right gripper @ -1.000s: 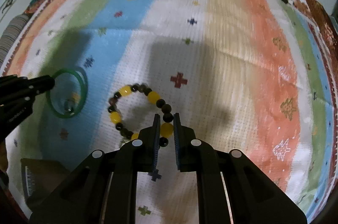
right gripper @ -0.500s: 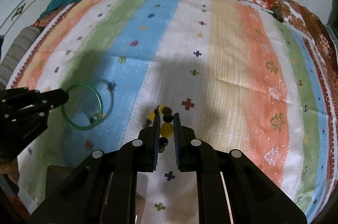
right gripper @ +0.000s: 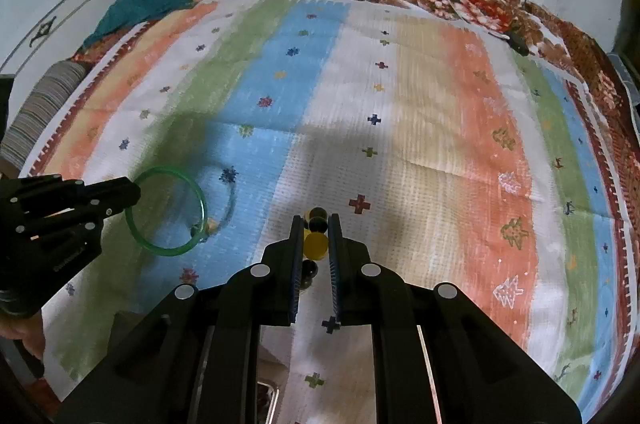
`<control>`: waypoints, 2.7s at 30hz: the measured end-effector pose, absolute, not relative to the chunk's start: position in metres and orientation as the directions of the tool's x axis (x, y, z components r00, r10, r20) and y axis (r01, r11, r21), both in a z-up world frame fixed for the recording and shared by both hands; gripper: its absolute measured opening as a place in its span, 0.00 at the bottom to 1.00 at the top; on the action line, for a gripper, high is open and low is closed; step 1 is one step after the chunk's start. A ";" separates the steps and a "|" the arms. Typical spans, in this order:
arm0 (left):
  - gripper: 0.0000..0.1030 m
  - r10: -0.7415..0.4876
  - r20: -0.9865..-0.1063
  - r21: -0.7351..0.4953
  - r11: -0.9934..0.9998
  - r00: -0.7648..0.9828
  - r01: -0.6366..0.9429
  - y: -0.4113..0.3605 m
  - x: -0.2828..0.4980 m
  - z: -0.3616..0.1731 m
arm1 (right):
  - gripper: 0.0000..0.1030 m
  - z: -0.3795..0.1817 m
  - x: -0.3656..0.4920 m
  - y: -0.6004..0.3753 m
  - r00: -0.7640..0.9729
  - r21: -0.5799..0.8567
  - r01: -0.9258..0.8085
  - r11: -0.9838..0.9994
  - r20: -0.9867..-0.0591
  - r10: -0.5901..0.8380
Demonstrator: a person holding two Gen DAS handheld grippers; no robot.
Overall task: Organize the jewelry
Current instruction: 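Lift the green bangle with the left tool while the right tool carries the yellow-black bracelet to the tin, then open the left tool over the tin while the right tool releases the yellow-black bracelet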
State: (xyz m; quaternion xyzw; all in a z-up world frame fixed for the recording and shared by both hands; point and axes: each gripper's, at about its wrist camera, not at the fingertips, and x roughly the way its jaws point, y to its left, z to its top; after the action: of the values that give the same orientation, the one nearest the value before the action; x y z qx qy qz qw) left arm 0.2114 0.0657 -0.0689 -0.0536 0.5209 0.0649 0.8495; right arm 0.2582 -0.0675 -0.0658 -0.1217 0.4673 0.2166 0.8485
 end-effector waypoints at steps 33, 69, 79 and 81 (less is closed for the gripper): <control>0.08 0.046 -0.829 -0.027 0.992 0.557 -0.122 0.039 0.165 -0.016 | 0.13 -0.021 0.206 -0.078 0.567 -0.023 -0.484 0.875 -0.769 0.294; 0.09 0.028 -0.807 -0.041 0.994 0.590 -0.103 0.013 0.095 -0.008 | 0.13 -0.015 0.135 -0.098 0.553 0.008 -0.528 0.849 -0.756 0.350; 0.26 0.014 -0.835 -0.037 0.996 0.549 -0.083 0.002 0.083 -0.017 | 0.37 -0.029 0.135 -0.106 0.497 0.027 -0.524 0.851 -0.802 0.331; 0.27 0.023 -0.833 -0.040 0.994 0.552 -0.101 0.007 0.084 -0.016 | 0.37 -0.030 0.138 -0.108 0.495 0.031 -0.515 0.857 -0.805 0.327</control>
State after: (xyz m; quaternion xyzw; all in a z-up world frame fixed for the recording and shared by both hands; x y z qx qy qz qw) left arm 0.0843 0.0072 -0.0158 -0.0416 0.4719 0.0352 0.8800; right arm 0.1377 -0.1079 -0.0303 -0.1072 0.4388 0.2454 0.8578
